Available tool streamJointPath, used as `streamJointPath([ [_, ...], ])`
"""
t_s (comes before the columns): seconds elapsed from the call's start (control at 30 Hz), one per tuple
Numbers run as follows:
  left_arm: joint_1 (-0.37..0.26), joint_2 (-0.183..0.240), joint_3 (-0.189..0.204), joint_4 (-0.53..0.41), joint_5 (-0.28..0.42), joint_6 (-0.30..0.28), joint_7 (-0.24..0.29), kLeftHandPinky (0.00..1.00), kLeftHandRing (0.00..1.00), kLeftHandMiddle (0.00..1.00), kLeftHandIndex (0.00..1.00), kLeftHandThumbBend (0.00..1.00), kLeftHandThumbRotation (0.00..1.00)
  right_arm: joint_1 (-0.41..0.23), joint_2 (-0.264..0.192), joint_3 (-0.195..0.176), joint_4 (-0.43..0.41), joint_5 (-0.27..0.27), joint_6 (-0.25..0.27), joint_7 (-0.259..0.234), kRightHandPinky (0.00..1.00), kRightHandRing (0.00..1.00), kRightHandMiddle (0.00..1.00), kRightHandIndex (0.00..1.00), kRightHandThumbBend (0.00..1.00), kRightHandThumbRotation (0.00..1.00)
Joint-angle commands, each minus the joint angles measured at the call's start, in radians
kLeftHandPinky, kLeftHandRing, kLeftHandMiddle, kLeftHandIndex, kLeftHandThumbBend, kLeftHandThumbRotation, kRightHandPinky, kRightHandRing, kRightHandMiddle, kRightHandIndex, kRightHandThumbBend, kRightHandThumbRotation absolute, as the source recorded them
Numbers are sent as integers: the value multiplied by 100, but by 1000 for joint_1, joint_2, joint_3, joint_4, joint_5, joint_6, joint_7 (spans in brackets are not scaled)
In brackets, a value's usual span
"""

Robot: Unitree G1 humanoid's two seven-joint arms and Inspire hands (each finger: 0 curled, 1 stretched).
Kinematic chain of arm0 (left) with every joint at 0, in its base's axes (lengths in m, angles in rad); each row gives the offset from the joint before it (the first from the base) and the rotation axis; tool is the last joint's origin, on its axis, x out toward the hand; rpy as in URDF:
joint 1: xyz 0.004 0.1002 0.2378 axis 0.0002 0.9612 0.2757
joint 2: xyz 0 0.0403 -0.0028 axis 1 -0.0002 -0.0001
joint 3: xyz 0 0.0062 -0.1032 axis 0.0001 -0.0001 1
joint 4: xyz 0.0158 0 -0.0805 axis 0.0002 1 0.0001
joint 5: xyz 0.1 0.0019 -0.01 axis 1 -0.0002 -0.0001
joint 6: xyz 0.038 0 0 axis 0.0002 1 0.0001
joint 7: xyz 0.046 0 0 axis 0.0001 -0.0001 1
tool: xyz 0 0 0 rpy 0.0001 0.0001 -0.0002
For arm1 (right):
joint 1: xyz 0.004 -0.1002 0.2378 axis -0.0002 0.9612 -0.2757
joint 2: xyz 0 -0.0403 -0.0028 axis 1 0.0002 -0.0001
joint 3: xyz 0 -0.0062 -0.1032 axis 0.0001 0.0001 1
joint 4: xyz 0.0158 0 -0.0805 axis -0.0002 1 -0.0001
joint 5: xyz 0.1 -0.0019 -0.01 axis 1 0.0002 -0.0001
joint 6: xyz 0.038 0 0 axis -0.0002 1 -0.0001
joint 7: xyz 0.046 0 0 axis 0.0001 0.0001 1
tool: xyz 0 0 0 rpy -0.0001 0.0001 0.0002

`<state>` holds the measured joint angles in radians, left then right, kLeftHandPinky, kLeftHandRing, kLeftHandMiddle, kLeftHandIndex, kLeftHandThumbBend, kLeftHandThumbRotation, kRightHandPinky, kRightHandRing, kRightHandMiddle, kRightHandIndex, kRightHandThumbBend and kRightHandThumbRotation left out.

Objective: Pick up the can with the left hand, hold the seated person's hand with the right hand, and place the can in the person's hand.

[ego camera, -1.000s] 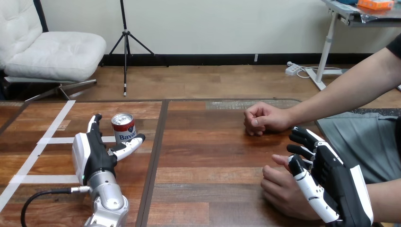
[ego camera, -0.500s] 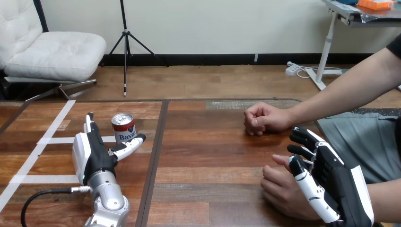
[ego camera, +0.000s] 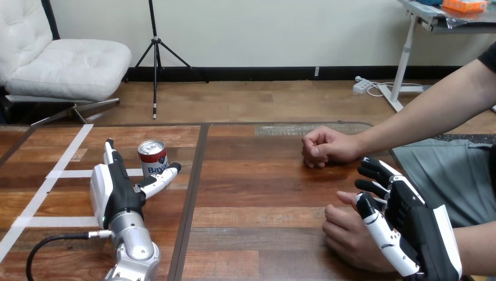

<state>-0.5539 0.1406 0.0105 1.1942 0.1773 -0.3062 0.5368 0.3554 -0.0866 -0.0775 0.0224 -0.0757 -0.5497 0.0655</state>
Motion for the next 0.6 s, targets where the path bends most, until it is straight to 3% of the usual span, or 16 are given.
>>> streamJointPath([
  [0.0,-83,15,-10,-4,20,-23,-6,88,97,99,99,81,16,-30,-8,3,-64,-3,-14,-8,71,80,84,83,53,63],
  [0.57,-101,11,0,4,8,-6,-31,82,90,93,93,80,14,-26,-8,-1,-62,-4,-20,-11,71,80,84,83,53,64],
])
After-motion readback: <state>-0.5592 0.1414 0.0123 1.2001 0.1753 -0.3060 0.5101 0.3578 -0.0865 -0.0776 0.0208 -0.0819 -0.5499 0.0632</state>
